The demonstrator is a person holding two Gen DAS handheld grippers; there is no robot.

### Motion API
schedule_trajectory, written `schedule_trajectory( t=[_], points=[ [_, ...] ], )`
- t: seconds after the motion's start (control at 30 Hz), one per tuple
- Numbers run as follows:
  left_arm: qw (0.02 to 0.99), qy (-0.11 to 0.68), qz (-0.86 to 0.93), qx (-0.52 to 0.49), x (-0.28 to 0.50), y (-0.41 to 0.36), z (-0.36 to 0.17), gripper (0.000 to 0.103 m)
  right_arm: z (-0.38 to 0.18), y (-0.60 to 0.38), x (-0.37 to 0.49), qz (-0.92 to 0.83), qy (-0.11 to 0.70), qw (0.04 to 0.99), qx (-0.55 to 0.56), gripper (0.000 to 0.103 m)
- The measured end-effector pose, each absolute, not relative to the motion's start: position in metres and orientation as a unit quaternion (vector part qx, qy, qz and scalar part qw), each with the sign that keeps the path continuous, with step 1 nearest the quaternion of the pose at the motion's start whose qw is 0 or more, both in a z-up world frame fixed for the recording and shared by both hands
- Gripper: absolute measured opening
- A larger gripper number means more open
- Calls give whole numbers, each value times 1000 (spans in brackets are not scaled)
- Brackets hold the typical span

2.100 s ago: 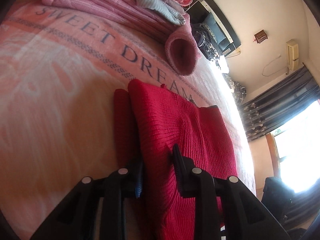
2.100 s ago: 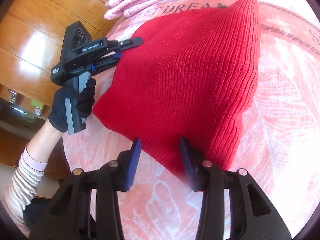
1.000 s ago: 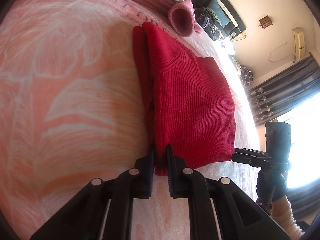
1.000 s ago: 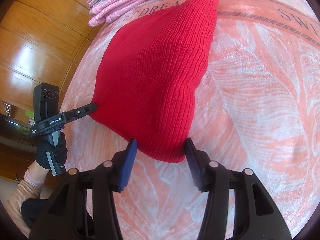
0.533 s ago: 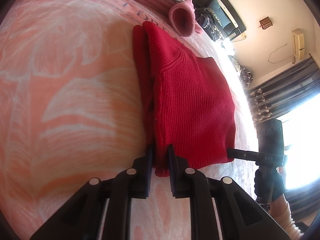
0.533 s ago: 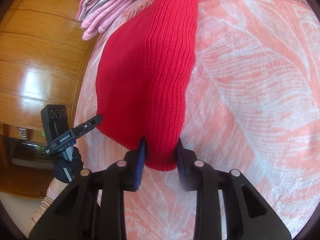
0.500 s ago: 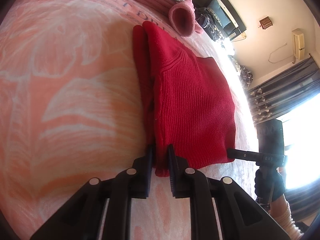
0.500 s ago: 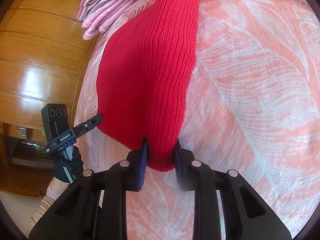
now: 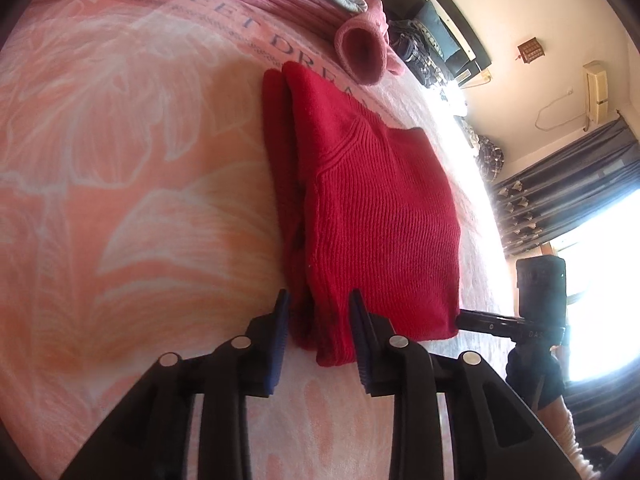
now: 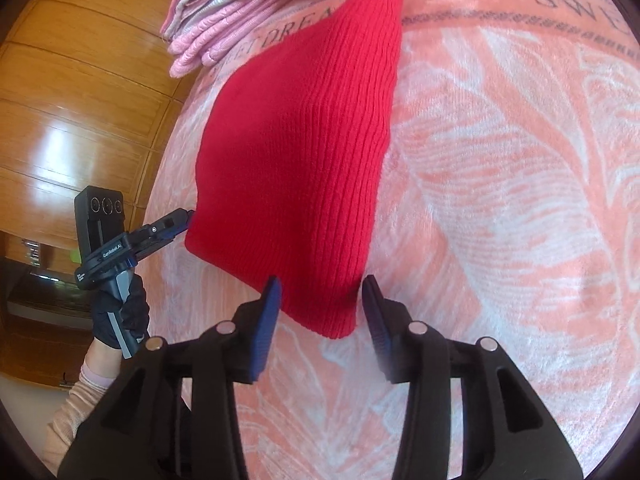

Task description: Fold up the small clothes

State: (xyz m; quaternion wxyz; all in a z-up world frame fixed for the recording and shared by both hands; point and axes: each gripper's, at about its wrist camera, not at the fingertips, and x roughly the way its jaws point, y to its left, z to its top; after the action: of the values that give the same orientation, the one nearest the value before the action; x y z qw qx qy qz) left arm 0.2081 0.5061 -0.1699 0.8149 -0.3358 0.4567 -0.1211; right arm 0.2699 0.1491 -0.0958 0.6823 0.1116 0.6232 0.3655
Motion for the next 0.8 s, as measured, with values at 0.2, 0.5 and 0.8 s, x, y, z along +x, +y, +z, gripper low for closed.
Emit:
schedule_trajectory(
  t=[0.2,0.5,0.8],
  points=[
    [795,451,-114,-390,258,530,-178,38,-83,141,293,359,601,702,132,45],
    [753,462,-135,-449,307,537,-219,39,-101,137,302,347,611,696,150,46],
    [743,458,-179,-454,336,527,-224,40,-100,146,327,349,592,702,185,57]
  ],
)
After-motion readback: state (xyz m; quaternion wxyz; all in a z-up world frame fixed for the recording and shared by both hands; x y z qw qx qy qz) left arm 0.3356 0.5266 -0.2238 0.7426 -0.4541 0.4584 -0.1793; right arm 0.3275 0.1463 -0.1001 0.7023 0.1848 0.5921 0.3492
